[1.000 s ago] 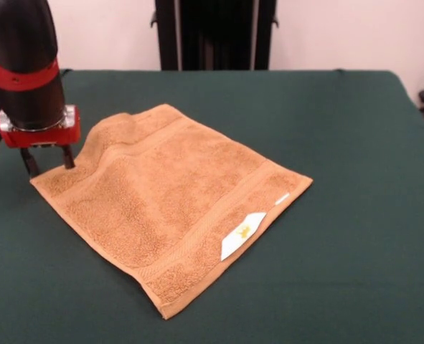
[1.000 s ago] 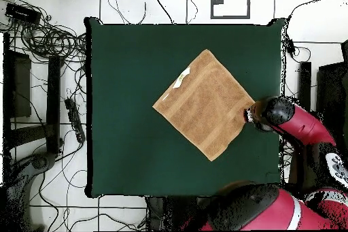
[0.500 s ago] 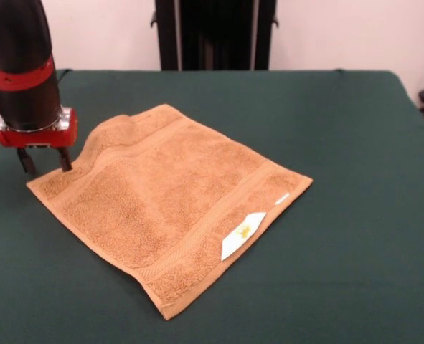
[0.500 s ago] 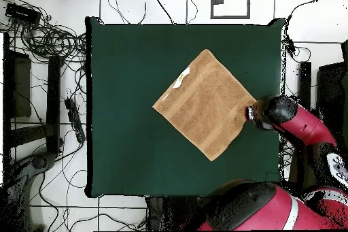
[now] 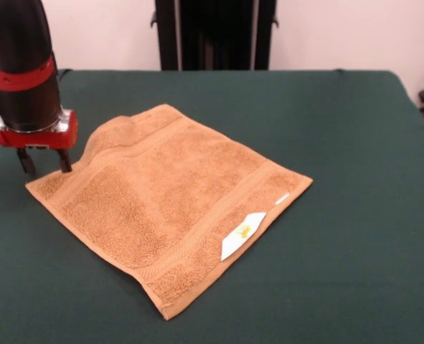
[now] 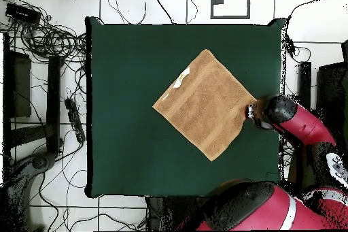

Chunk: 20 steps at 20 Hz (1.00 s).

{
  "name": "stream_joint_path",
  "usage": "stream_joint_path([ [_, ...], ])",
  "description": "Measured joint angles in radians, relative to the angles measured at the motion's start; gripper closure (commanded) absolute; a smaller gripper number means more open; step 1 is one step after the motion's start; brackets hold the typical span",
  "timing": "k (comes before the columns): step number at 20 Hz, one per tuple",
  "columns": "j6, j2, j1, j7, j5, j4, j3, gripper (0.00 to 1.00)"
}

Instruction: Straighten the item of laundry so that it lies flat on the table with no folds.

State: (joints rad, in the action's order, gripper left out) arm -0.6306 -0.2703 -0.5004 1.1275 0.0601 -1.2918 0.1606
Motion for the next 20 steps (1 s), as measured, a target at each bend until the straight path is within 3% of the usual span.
stream_joint_path([
  [11,-0.002,0.010,0.002,0.003,-0.001,0.019,0.001,0.00],
  [20,-0.037,0.042,-0.003,0.003,-0.001,0.112,0.001,0.00],
])
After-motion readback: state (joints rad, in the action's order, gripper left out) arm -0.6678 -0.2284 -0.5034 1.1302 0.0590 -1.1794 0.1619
